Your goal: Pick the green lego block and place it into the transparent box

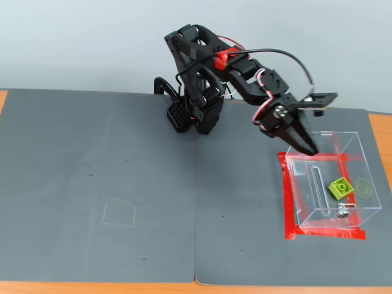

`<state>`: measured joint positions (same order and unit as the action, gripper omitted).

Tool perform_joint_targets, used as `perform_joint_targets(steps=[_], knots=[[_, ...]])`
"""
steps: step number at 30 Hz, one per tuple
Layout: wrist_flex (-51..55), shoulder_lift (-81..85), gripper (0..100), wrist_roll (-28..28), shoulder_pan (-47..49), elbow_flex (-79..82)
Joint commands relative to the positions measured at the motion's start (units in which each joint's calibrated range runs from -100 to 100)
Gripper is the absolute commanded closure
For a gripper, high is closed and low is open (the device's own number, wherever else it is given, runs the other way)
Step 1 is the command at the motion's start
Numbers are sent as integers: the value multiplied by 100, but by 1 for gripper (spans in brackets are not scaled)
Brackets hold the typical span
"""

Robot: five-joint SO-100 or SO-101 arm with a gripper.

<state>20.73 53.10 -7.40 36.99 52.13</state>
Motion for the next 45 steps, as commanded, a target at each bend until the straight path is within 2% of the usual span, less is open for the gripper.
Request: perform_joint_targets(steps=[1, 15, 22, 29, 34, 45], knots=[[10, 603, 98, 18, -383, 309], [10, 3308, 98, 34, -1823, 2987], [10, 4224, 98, 393, -2480, 4054], [37, 4631, 98, 435, -2793, 4751], [852, 4639, 98, 404, -3099, 4760], [2571, 4647, 98, 446, -3091, 4760]])
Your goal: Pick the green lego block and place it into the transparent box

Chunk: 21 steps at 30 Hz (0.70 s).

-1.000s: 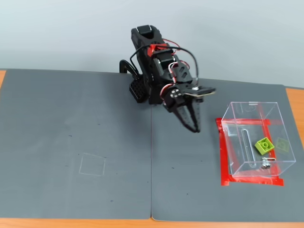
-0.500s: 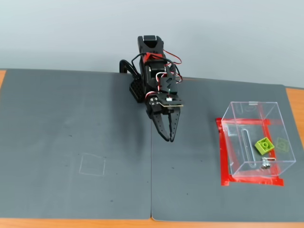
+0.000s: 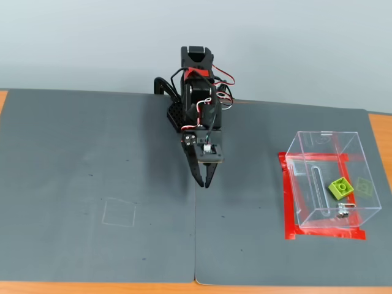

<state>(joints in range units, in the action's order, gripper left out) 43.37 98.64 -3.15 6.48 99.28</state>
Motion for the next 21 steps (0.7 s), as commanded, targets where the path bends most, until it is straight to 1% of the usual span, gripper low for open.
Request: perform_joint_targets(steps=[1, 5, 12, 16, 21], knots=[[446, 94, 98, 21, -41, 45], [846, 102, 98, 21, -33, 45], [837, 102, 98, 73, -63, 45], [820, 77, 98, -78, -33, 45], [820, 77, 98, -89, -33, 45]])
